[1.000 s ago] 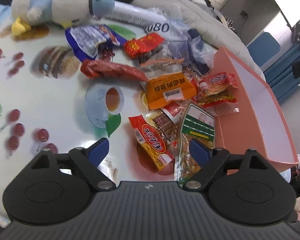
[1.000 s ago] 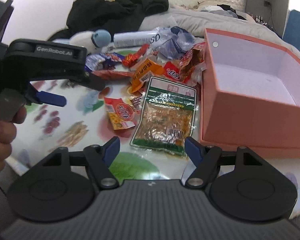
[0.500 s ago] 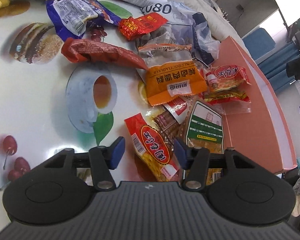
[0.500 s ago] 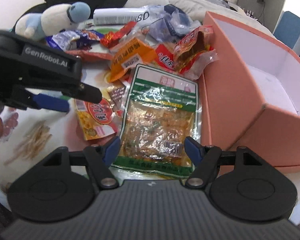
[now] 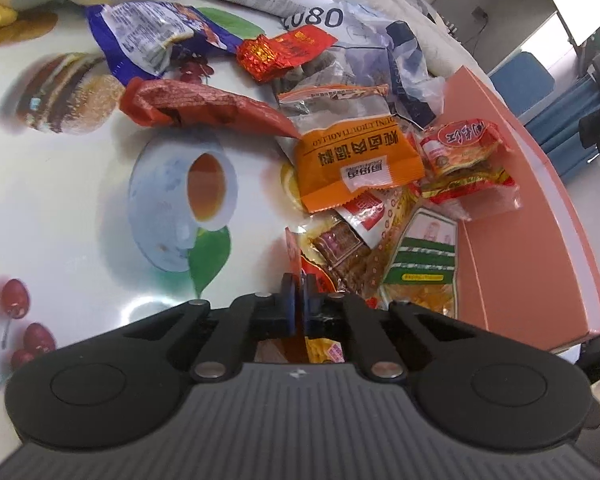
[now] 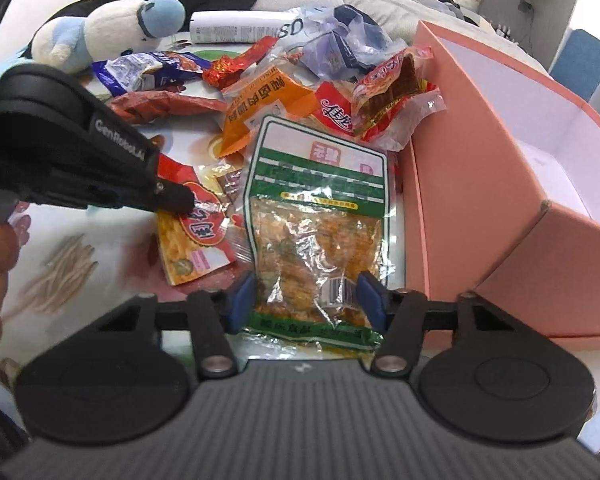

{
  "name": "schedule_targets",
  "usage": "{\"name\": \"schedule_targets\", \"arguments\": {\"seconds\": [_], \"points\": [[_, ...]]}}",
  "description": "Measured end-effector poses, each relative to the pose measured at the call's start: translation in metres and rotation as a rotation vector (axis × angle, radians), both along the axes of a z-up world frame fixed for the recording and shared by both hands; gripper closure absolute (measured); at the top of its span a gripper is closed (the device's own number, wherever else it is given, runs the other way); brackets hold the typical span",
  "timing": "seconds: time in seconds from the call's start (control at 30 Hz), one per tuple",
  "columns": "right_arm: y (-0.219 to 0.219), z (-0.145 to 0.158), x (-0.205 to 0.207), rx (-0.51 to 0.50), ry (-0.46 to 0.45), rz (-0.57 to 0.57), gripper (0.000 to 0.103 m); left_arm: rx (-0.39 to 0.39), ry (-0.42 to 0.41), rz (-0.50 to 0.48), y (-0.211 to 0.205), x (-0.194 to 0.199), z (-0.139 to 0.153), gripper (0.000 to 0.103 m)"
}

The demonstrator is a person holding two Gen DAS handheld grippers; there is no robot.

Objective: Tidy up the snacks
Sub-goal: 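Close the right tool on the green bag while the left tool reaches the meat pack, then grasp the red-and-yellow meat pack with the left tool while the right holds the bag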

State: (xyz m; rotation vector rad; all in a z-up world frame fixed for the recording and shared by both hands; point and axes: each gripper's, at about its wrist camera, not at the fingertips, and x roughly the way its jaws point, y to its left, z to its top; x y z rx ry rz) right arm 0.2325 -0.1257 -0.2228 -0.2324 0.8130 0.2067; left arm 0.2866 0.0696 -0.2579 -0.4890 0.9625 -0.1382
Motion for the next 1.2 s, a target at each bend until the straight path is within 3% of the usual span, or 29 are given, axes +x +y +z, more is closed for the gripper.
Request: {"name": "schedule_targets", "arguments": {"seconds": [0.13,0.77,0.93,1.0,1.07,1.13,1.2], "points": [[-0.004,0.005,-0.001,0.02,0.003,0.001,0.055,0.0,-0.006,0.024,0.004,-0.014,0.005,0.1],[-0.004,0.015,-0.06,0.008,-0.024,0.077,0.056,0.07,-0.027,0.244,0.04,-0.142,0.027,0.101],[-0.006,0.014,-0.064,0.0,-0.025,0.107,0.056,0.079,0.004,0.183,0.031,-0.156,0.019,0.098],[-0.008,0.01,-0.063,0.002,-0.015,0.116,0.055,0.091,0.019,0.153,0.027,-0.16,0.02,0.087],[-0.013,0.008,-0.061,0.015,-0.011,0.115,0.047,0.113,0.019,0.129,0.025,-0.164,0.024,0.047],[-0.018,0.008,-0.059,0.041,-0.006,0.102,0.039,0.143,-0.001,0.113,0.023,-0.168,0.03,0.029],[-0.023,0.008,-0.059,0.075,0.001,0.096,0.039,0.169,-0.009,0.075,0.022,-0.168,0.035,0.028]]}}
